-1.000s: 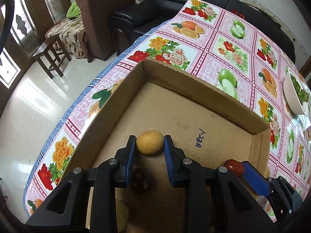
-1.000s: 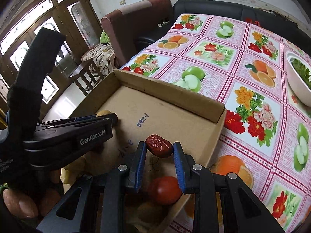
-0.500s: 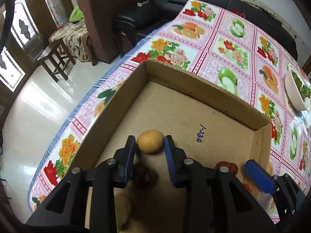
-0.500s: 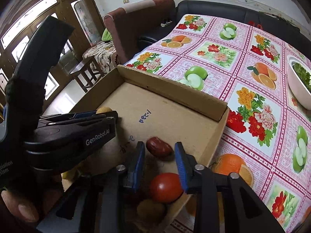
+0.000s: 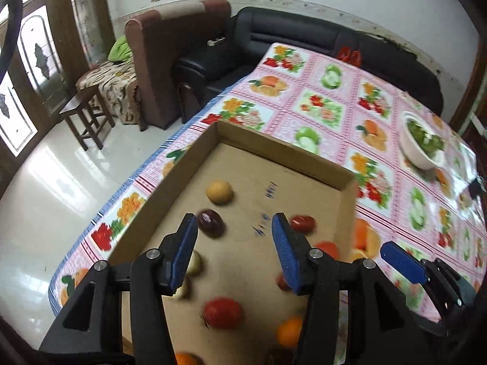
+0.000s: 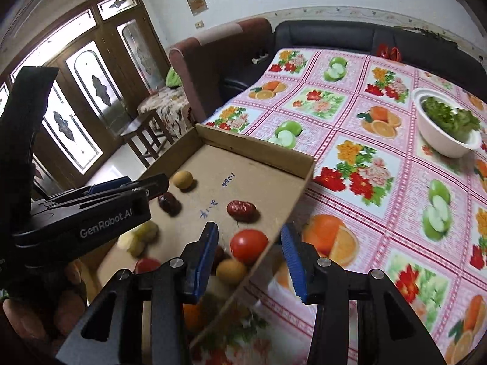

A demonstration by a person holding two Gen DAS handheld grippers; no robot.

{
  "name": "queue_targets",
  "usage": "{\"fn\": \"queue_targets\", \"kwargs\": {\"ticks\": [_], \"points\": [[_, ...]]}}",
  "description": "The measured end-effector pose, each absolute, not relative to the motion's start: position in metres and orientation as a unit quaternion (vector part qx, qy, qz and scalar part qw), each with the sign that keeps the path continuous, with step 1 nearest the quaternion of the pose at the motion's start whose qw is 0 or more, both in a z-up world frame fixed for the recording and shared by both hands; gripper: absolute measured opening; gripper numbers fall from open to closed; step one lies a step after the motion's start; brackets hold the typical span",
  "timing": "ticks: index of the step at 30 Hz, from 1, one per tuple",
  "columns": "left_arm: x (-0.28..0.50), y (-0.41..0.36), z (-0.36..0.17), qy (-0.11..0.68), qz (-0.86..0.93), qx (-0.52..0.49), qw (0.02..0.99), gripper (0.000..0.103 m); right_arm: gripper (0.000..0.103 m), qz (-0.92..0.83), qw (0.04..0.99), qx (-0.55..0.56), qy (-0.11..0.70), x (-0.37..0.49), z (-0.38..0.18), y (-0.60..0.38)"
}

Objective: Organize fruits
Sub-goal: 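Withdraw both open tools from the box toward the green grapes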

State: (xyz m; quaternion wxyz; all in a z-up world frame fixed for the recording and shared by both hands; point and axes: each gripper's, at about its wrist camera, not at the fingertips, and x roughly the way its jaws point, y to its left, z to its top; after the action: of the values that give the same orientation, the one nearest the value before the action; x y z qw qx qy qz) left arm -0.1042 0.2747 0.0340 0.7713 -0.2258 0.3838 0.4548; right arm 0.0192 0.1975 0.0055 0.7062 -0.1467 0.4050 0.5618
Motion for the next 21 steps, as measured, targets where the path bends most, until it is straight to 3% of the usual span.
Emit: {"fn": "queue_targets", "kwargs": {"ticks": [3, 21], "points": [[-0.104, 0.257, 0.040, 0.378, 0.442, -0.225, 0.782, 0.054, 0.044, 0.560, 0.712, -0.138, 0.401, 0.023, 0.013, 0.177], [-0.054, 0.143, 0.030, 0.418, 0.318, -0.193, 0.829, 0.054, 0.045, 0.465, 0.771, -0.119, 0.418, 0.092, 0.016, 0.002]]}}
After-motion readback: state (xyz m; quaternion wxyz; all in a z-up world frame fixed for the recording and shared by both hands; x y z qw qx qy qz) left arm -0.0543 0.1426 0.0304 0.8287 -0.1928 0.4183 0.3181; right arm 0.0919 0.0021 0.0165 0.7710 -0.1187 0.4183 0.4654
